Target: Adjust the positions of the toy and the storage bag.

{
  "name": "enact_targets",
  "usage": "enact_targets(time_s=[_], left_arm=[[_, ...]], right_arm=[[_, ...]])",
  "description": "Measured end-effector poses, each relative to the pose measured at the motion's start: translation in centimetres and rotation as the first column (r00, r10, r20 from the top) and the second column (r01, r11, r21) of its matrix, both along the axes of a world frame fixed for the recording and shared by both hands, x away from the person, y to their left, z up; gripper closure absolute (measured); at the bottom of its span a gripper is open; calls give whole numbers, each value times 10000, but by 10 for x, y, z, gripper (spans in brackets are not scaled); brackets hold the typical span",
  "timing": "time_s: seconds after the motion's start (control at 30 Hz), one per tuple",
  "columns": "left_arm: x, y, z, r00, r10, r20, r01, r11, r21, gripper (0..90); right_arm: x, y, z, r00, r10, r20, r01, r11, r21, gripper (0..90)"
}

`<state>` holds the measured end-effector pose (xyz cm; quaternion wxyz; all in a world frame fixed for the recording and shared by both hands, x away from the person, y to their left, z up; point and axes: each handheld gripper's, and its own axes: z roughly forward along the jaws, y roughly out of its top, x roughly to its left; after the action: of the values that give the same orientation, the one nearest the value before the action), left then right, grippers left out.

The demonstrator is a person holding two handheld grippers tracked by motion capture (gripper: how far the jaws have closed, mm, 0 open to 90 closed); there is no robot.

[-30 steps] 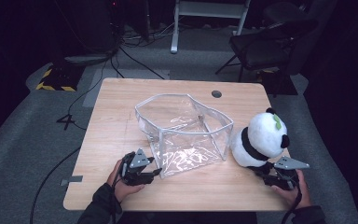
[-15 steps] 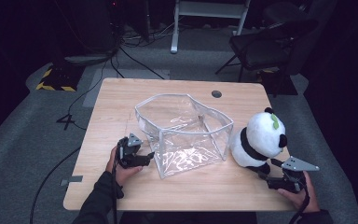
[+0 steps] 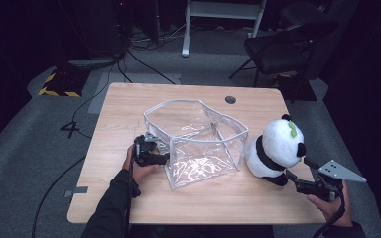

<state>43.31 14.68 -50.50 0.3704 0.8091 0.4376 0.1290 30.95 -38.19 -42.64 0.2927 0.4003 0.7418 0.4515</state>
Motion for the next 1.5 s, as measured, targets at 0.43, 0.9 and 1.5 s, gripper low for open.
enact_targets(time_s=[0.43,0.9,1.5], left_arm=[[29,-40,2,9996,-194,201,186,9990,408,245],[-2,-20,10,9983,-330,484,280,9945,1007,223],[-79,36,8,9981,-578,234,544,9906,1259,174]], right_arm=[[1,21,18,9973,-637,363,618,9968,513,163],[20,27,14,9878,-1554,86,1547,9864,549,73],[34,31,14,9871,-1542,-434,1577,9829,945,80]])
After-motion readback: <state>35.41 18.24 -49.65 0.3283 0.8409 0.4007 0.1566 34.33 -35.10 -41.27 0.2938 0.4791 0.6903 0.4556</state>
